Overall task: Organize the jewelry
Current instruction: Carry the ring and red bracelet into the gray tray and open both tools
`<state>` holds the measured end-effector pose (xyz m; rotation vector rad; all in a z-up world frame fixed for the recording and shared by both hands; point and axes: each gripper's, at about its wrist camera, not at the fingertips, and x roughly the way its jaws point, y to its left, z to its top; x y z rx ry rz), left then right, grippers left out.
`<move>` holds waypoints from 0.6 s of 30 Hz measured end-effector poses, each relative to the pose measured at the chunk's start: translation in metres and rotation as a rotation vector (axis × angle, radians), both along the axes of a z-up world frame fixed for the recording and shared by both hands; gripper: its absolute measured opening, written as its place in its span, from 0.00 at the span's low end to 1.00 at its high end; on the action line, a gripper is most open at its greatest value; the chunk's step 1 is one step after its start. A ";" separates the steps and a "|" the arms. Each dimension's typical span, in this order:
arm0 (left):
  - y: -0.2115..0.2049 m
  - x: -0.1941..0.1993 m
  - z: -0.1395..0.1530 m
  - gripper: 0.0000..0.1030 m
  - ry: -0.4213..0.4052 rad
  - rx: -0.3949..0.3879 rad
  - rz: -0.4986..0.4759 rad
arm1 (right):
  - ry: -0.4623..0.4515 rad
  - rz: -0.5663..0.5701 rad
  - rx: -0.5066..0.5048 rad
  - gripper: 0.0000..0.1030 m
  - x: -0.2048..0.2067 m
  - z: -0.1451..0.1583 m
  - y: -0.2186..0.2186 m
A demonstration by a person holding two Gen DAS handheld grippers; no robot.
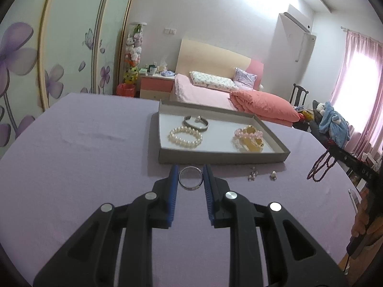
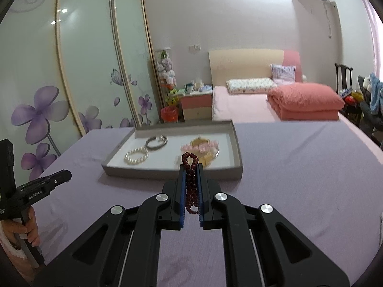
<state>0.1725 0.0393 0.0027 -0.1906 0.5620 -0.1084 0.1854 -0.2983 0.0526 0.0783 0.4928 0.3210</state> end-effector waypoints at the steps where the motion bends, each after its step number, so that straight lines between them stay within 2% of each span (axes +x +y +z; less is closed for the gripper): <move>1: -0.001 0.002 0.003 0.21 -0.009 0.004 -0.002 | -0.013 -0.002 -0.004 0.09 0.002 0.004 0.001; 10: -0.014 0.041 0.036 0.21 -0.119 0.032 -0.028 | -0.143 -0.006 -0.010 0.09 0.036 0.039 0.012; 18: -0.031 0.099 0.041 0.21 -0.139 0.024 -0.035 | -0.143 0.003 0.024 0.09 0.089 0.039 0.024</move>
